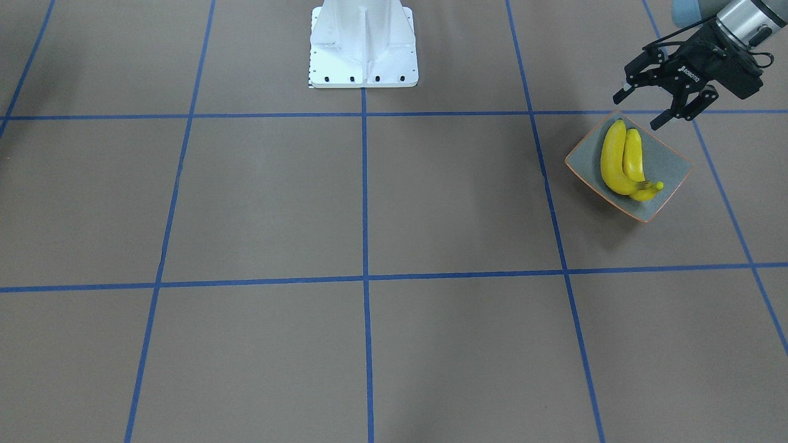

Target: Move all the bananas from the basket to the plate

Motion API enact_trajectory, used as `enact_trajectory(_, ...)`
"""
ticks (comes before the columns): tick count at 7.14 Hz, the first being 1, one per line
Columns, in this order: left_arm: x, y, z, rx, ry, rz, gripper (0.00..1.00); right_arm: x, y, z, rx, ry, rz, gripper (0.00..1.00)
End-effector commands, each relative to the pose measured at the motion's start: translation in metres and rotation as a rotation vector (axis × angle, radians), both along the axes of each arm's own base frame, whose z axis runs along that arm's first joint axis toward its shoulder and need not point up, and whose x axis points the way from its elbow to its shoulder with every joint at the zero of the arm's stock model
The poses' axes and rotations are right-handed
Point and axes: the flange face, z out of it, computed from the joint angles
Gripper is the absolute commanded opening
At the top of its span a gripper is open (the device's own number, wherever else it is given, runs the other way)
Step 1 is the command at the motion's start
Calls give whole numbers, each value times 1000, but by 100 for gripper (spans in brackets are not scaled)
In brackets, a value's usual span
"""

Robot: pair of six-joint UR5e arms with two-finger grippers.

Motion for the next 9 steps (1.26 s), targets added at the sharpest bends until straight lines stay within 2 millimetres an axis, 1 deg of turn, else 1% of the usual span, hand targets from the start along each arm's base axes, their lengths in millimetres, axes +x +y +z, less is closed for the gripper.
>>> enact_trajectory(1,0,0,0,1,0,0,100,2,8,6,-164,-102,118,98)
enact_trajectory(2,0,0,0,1,0,0,100,0,6,-1,-324,-211,260,99)
enact_trajectory(3,0,0,0,1,0,0,100,-1,10,6,-443,-262,343,98)
enact_trajectory(4,0,0,0,1,0,0,100,0,12,5,-642,-360,516,99)
enact_trajectory(5,0,0,0,1,0,0,100,13,25,14,-727,-406,632,100)
enact_trajectory(6,0,0,0,1,0,1,100,23,51,44,-782,-410,691,100)
enact_trajectory(7,1,-1,-1,1,1,1,100,47,54,41,-723,-430,759,100)
enact_trajectory(8,1,-2,-1,2,2,1,100,46,74,40,-673,-482,737,100)
enact_trajectory(9,2,-2,0,-1,1,1,100,45,80,39,-675,-475,754,100)
